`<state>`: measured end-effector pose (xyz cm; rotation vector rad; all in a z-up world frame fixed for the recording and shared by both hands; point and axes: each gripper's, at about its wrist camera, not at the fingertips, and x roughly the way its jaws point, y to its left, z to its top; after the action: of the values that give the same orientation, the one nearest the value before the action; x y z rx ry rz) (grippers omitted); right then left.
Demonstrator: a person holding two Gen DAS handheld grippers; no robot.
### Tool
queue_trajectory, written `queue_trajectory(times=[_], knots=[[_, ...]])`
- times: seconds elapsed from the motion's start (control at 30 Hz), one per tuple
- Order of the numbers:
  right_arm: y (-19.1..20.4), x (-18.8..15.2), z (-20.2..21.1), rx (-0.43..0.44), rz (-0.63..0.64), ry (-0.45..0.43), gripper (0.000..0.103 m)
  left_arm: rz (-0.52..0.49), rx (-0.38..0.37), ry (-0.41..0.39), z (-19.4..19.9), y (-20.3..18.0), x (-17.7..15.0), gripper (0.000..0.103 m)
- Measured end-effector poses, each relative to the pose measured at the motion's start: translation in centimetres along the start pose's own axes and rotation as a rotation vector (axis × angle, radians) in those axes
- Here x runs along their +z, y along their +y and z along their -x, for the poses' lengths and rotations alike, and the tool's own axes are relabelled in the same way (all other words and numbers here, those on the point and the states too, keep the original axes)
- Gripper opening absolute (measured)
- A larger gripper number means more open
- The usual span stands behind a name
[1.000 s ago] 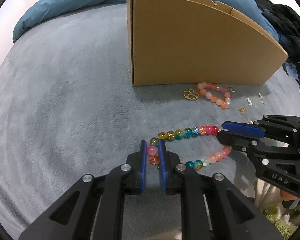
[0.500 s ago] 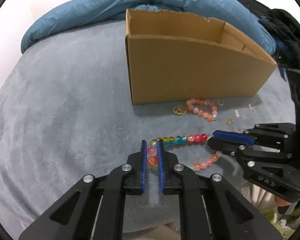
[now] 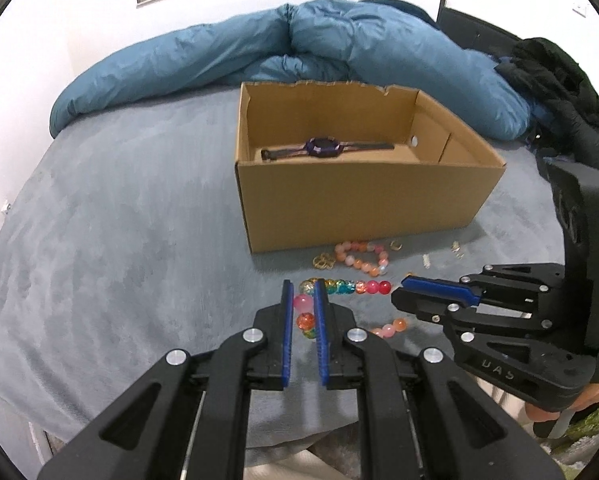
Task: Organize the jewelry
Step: 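Lift the bead bracelet with the left gripper and carry it over the box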
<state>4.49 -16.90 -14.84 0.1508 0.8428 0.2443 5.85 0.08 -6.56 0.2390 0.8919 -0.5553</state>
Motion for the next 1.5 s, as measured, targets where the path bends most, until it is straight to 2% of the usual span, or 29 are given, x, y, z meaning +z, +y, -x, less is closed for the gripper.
queue_trajectory(times=[0.77,1.5], knots=[[0.0,1.1,5.3,-0.018,-0.015,-0.114,0.008,-0.048,-0.044,-0.139,5.5,-2.1,3.0,0.009],[-1.8,5.0,9.5,-0.028,-0.041,-0.226,0.008,-0.124,-0.061,-0.26,8.2,-4.0,8.0,0.009]])
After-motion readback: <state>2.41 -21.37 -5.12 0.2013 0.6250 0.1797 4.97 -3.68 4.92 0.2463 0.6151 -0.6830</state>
